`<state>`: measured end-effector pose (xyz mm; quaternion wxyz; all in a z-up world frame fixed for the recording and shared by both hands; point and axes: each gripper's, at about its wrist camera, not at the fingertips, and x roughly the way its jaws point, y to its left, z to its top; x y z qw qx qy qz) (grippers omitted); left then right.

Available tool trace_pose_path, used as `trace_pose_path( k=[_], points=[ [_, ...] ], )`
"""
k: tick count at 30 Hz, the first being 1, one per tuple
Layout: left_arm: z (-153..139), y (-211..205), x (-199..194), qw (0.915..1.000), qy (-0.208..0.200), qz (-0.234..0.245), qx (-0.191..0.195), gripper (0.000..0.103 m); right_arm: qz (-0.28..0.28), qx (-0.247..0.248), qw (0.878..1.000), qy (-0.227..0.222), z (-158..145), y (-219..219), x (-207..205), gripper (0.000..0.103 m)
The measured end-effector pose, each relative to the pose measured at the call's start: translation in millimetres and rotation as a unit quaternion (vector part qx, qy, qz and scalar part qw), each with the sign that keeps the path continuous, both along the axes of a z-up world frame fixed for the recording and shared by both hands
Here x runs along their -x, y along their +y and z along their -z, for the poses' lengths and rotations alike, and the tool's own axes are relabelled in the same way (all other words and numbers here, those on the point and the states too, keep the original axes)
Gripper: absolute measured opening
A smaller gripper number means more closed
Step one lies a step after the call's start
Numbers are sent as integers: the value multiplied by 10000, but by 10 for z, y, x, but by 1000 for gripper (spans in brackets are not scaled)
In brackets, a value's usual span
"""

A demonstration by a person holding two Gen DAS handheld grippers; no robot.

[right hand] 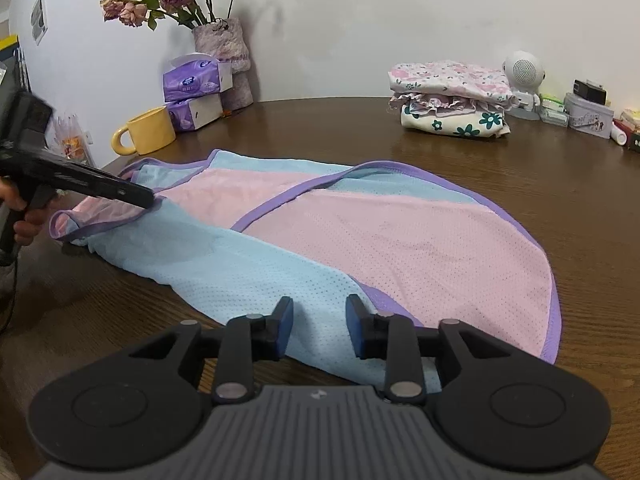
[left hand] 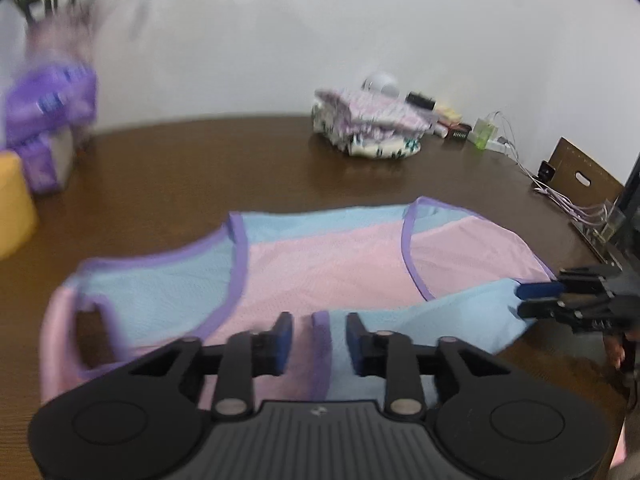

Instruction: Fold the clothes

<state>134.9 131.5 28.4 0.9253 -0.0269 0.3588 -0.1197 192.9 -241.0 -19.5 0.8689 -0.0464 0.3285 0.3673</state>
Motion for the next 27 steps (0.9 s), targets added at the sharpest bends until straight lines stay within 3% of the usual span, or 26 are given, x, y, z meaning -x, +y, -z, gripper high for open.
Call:
trace_pose_path(
  k=[7,15,19,27],
  points=[
    [-194,340,773,9963,-202,-226,-802,40,-154,-266,9995,-64,-110,139,109,38],
    [0,494,1290,9815,-254,106,-1893,50,-446,-131,9989,-59,-115,573,158,42],
    [151,542,1323,9655,-376,425,-2541,52,-421,-46,9991,-21,-103,692,200,45],
    [338,661,1183,9197,-513,1410,-3629,48,-170,87,9998,-70,-170,801,301,49]
  ],
)
